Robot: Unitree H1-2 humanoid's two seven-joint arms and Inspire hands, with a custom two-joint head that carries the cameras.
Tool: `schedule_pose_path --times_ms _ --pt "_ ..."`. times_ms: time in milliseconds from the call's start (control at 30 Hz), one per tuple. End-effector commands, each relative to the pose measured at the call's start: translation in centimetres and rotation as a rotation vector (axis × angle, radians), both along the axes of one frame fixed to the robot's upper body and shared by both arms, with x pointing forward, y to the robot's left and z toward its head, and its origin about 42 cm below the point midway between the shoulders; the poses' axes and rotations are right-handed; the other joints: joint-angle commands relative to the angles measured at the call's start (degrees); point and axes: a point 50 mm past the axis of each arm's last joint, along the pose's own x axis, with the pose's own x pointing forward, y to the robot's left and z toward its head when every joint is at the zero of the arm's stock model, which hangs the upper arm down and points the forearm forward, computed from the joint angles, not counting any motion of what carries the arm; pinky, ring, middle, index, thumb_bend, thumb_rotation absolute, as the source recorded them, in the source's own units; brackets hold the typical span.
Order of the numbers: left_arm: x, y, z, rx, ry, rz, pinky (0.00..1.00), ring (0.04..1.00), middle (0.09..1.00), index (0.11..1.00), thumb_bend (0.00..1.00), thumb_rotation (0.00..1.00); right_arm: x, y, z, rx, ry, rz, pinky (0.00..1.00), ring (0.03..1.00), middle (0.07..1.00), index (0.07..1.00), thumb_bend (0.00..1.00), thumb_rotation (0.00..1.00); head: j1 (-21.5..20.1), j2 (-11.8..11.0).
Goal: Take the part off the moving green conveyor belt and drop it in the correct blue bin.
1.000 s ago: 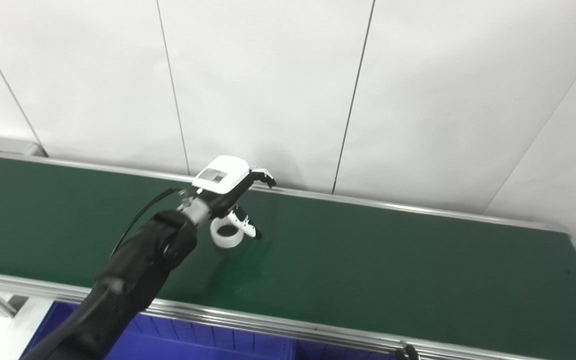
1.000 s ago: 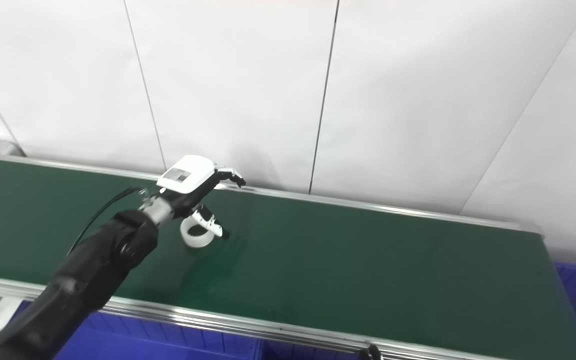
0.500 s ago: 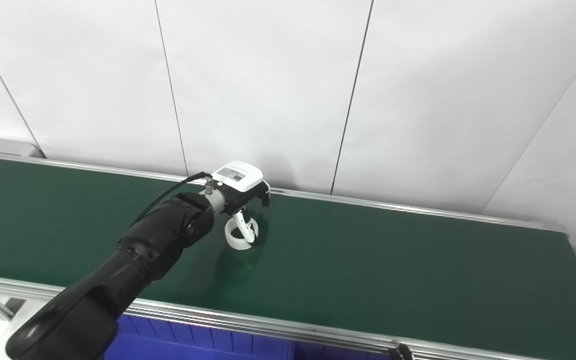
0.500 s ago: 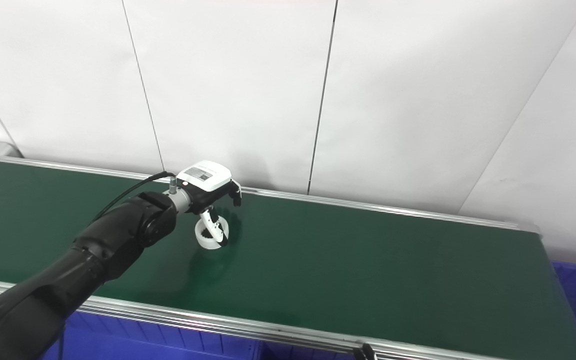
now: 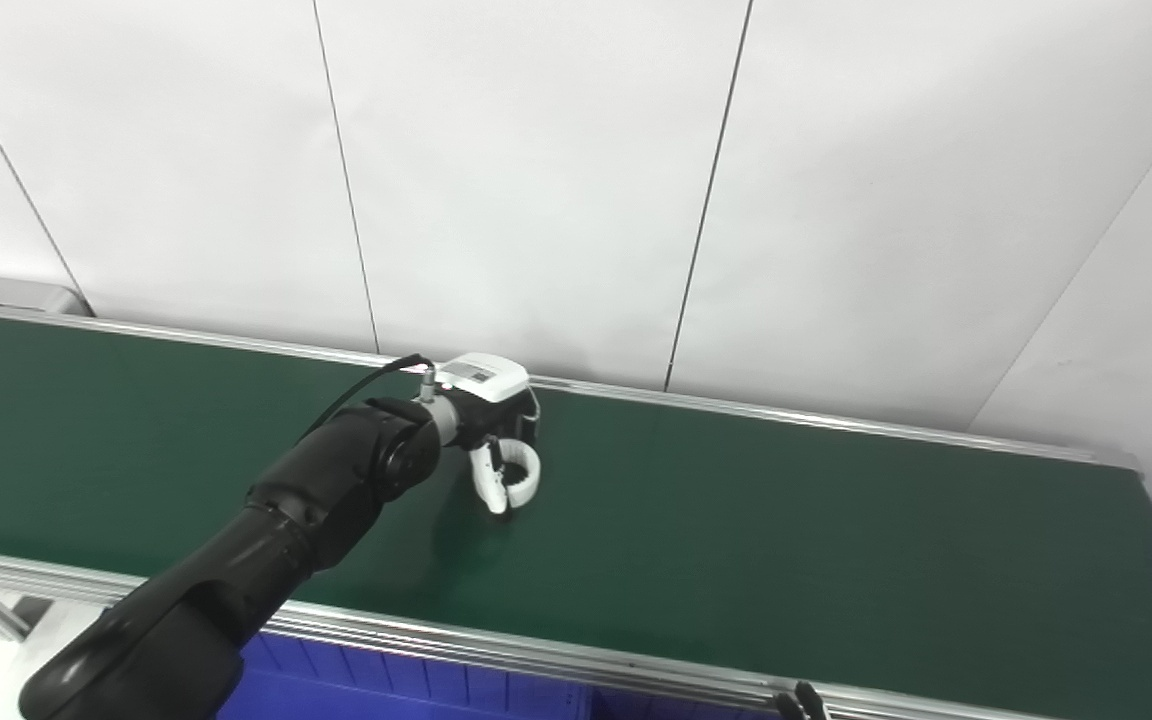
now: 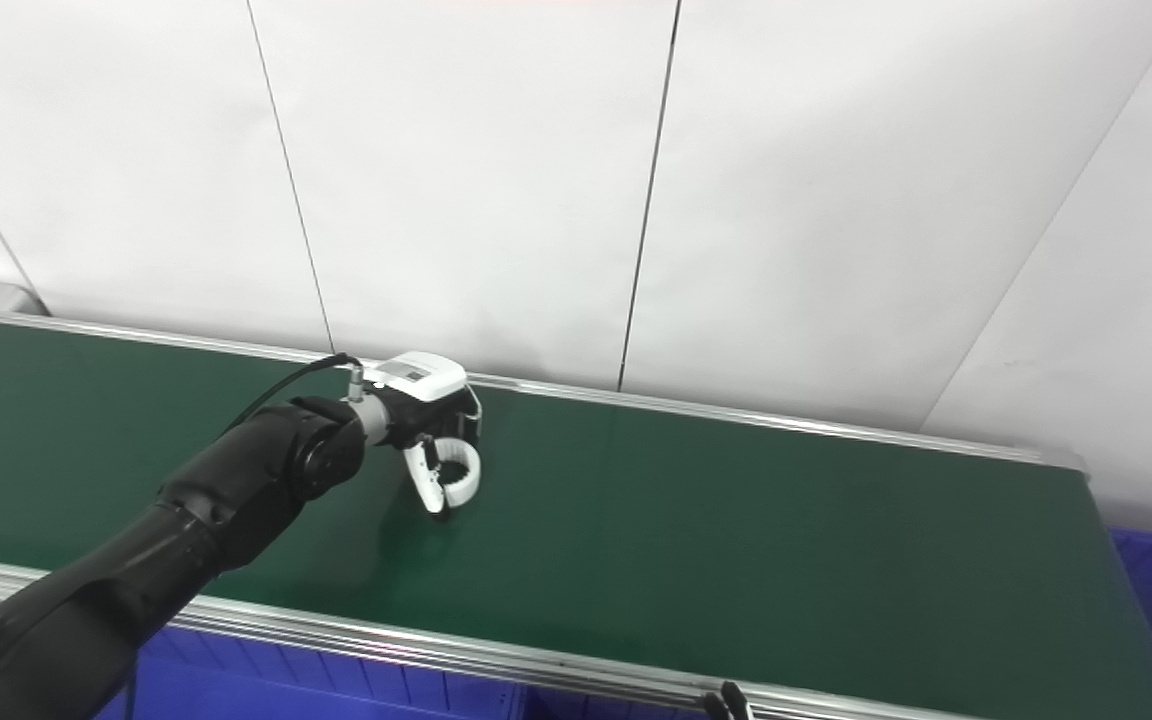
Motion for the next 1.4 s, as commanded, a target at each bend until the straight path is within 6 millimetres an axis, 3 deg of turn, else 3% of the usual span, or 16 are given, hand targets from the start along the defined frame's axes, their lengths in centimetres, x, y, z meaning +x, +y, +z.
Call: schedule_pose_path --times_ms 0,67,100,133,267,400,567,633,700,800,867,1000,1100,1300,1367 --pt "-1.7 -0.5 -2.3 0.108 0.149 -0.023 0.73 0.697 0.652 0.491 0.57 0.09 0.2 0.5 0.8 0.007 -0.027 0.001 0.78 0.863 0.937 0.958 0.76 0.88 0.13 0.15" --pt "-1.9 -1.0 -2.0 0.149 0.146 -0.04 0.72 0.694 0.648 0.485 0.53 0.08 0.3 0.5 0.8 0.005 -0.029 0.0 0.77 0.86 0.936 0.956 0.76 0.88 0.16 0.27" --pt "-2.0 -1.2 -1.9 0.17 0.141 -0.049 0.6 0.628 0.603 0.482 0.53 0.08 0.3 0.5 0.8 0.004 -0.031 -0.001 0.76 0.858 0.936 0.956 0.76 0.88 0.16 0.27" --pt "-2.1 -1.7 -1.5 0.206 0.118 -0.071 0.6 0.623 0.6 0.482 0.53 0.08 0.3 0.5 0.8 0.007 -0.03 -0.002 0.76 0.858 0.936 0.956 0.76 0.88 0.18 0.42" --pt "-2.7 -2.9 -0.4 0.205 0.059 -0.106 0.4 0.497 0.54 0.482 0.53 0.07 0.4 0.4 0.9 0.025 -0.029 0.001 0.78 0.868 0.941 0.957 0.77 0.87 0.27 0.56" --pt "-3.2 -3.6 -0.2 0.132 0.051 -0.132 0.46 0.534 0.558 0.481 0.53 0.07 0.5 0.4 0.9 0.024 -0.029 0.0 0.78 0.87 0.941 0.96 0.77 0.86 0.27 0.56" --pt "-4.2 -4.1 -0.4 0.072 0.028 -0.158 0.41 0.476 0.511 0.475 0.52 0.0 0.4 0.4 1.1 0.024 -0.028 -0.001 0.77 0.863 0.943 0.968 0.78 0.86 0.18 1.21" --pt "-4.7 -4.4 0.0 0.049 0.006 -0.181 0.34 0.399 0.457 0.487 0.53 0.0 0.3 0.4 1.2 0.021 -0.027 0.002 0.78 0.865 0.944 0.967 0.77 0.87 0.28 1.47" --pt "-5.3 -4.6 0.8 0.031 -0.022 -0.206 0.36 0.395 0.442 0.491 0.53 0.0 0.3 0.3 1.3 0.022 -0.025 0.002 0.78 0.87 0.944 0.966 0.78 0.87 0.42 1.92" --pt "-6.2 -4.7 2.2 0.018 -0.068 -0.235 0.51 0.497 0.499 0.475 0.52 0.0 0.3 0.2 1.4 0.019 -0.025 0.005 0.78 0.865 0.939 0.966 0.79 0.87 0.53 2.3" --pt "-6.8 -4.8 3.2 0.007 -0.094 -0.248 0.53 0.505 0.501 0.475 0.52 0.0 0.3 0.2 1.5 0.014 -0.025 0.005 0.78 0.864 0.938 0.964 0.79 0.87 0.7 2.8" --pt "-8.6 -4.6 6.1 -0.022 -0.156 -0.263 0.46 0.45 0.464 0.497 0.52 0.0 0.2 -0.1 1.9 0.016 -0.026 0.009 0.8 0.873 0.941 0.968 0.78 0.88 1.41 4.32" --pt "-10.3 -3.8 7.5 -0.067 -0.201 -0.264 0.41 0.397 0.439 0.505 0.52 0.0 0.2 -0.4 2.4 0.003 -0.027 0.014 0.8 0.881 0.948 0.975 0.78 0.9 2.56 6.73" --pt "-14.1 -1.6 8.5 -0.096 -0.204 -0.224 0.43 0.416 0.446 0.509 0.52 0.0 0.2 -1.4 3.9 0.005 -0.027 0.016 0.81 0.88 0.951 0.979 0.77 0.9 5.67 12.12" --pt "-15.7 -0.7 8.1 -0.106 -0.185 -0.196 0.39 0.37 0.426 0.508 0.52 0.0 0.3 -1.9 4.4 0.013 -0.027 0.017 0.81 0.885 0.957 0.98 0.77 0.89 6.82 13.76"
